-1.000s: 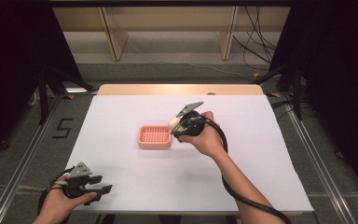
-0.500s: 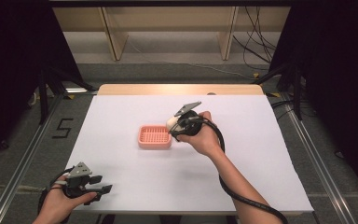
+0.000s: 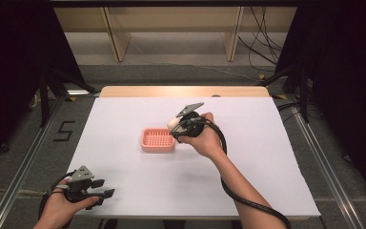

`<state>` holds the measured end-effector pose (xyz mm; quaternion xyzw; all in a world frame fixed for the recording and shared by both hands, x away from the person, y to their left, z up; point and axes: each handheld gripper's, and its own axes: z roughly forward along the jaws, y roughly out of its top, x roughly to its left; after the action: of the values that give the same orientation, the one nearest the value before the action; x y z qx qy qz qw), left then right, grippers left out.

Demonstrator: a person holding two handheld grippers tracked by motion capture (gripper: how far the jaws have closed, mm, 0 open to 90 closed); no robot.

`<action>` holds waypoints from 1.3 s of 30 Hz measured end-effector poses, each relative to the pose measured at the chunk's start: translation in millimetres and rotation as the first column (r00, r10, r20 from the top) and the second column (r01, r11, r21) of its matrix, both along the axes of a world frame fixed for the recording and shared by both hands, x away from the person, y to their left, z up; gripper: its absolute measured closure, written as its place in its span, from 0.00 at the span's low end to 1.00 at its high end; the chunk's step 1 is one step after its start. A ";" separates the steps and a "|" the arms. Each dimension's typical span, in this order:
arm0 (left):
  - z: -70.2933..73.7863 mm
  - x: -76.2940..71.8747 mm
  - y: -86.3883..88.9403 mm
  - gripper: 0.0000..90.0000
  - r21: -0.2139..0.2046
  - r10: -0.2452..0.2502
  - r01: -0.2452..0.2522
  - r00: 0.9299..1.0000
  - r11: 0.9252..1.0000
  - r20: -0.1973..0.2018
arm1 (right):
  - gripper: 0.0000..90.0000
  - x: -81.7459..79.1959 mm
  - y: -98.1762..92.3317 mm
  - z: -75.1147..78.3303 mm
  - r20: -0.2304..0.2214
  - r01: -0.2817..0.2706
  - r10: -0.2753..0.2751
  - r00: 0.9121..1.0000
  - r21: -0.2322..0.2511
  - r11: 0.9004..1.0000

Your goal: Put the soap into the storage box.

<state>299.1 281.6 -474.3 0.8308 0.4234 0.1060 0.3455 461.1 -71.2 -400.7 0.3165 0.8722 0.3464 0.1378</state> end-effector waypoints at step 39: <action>-0.1 0.0 -1.0 0.46 -0.006 0.003 -0.003 1.000 1.000 0.001 | 0.56 9.1 12.2 -9.3 0.017 0.003 -0.004 1.000 0.061 0.998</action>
<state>299.1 280.6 -474.4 0.8289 0.4248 0.1058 0.3481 470.3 -59.0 -410.0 0.3191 0.8596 0.3752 0.1361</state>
